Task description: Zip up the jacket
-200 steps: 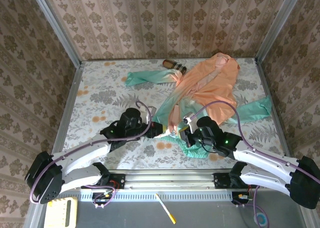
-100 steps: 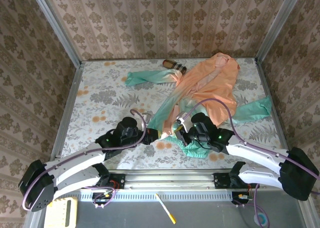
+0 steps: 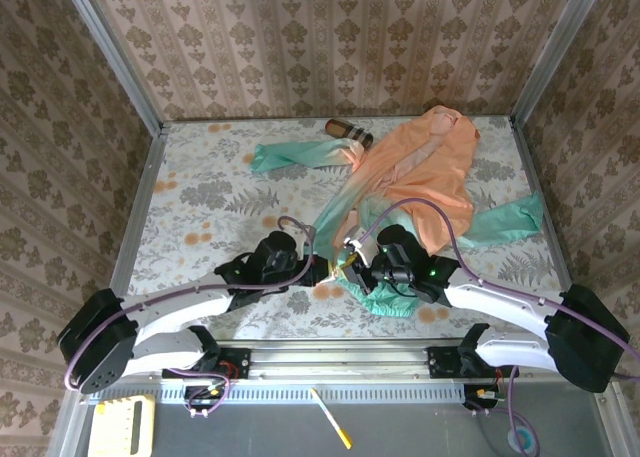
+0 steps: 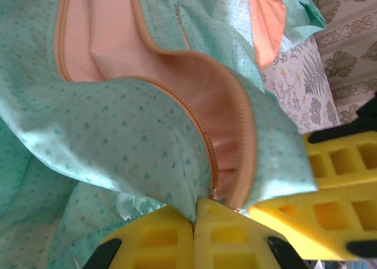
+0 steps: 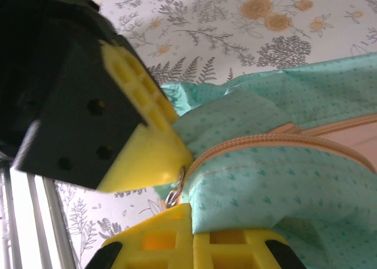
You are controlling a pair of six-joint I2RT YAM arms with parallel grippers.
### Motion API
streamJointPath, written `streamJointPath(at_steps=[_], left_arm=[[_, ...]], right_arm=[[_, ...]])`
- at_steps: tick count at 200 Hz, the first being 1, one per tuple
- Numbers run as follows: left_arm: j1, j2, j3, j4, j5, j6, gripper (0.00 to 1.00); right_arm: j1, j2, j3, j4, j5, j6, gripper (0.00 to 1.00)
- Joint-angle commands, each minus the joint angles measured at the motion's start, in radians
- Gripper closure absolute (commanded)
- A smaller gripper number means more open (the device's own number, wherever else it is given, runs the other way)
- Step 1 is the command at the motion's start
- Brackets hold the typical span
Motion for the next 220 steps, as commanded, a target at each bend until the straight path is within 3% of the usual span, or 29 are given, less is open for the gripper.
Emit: streamJointPath(at_steps=[1,36,70,130,160,220], left_arm=[[-0.045,-0.004,0.026,-0.011,-0.04,-0.006,1.0],[-0.106,-0.023,-0.005,-0.05,-0.1,-0.03,1.0],[-0.112,-0.074,-0.025,-0.098,-0.133,-0.024,1.0],[0.031,-0.21,-0.034,-0.088,-0.102,-0.031,1.0],[0.078,-0.208,0.0,-0.086,-0.093,-0.022,1.0],[0.067,-0.116,0.01,0.013,-0.024,-0.008,1.0]], right_arm=[[-0.005,0.024,0.032,0.016,0.082,0.01,1.0],[-0.007,0.034,0.053,-0.018,0.135,0.009,1.0],[-0.019,0.008,0.045,-0.017,0.154,0.012,1.0],[-0.021,-0.028,0.011,0.019,0.053,-0.034,1.0],[-0.021,-0.033,0.0,0.047,-0.002,-0.03,1.0],[-0.025,-0.014,0.011,0.07,0.011,0.049,1.0]])
